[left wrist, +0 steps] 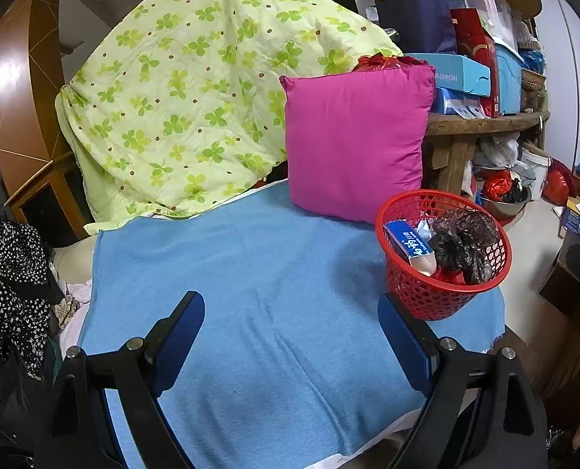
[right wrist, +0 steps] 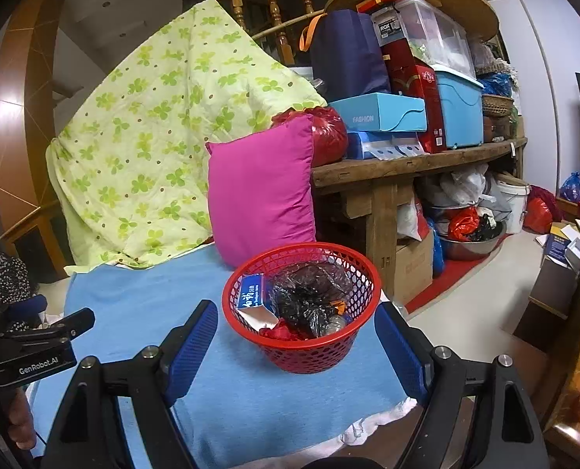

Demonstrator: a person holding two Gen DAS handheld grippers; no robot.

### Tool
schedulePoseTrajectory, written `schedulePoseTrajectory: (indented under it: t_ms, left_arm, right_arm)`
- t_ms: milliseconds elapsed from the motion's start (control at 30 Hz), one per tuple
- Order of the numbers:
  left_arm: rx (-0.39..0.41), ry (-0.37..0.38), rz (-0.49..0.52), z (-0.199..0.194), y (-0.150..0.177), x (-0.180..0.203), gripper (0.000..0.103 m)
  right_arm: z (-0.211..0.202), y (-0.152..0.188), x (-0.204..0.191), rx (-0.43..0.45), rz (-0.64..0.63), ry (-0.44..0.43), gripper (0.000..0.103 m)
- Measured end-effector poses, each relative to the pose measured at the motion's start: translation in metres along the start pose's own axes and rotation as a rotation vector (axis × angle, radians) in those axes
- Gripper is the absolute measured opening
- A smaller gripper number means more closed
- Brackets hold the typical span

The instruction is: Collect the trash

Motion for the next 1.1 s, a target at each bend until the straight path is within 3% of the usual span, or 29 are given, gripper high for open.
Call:
schedulePoseTrajectory:
  t_ms: [1100]
  left_arm:
    - [-0.179,0.040,-0.012,0.043,0.030,0.003,0.090]
  right_arm:
    - [0.026,0.009,-0.009,-0.056,0.018,0.000,0.085]
Point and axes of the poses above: each gripper's, at about its wrist camera, not at the fingertips, and z roughly the way its jaws point, x to its right, y to its underside, the point moved 9 cm from there along z, roughly the way its jaws point, and after that the axes turned 1 degree about -z, right-handed, at the moved point
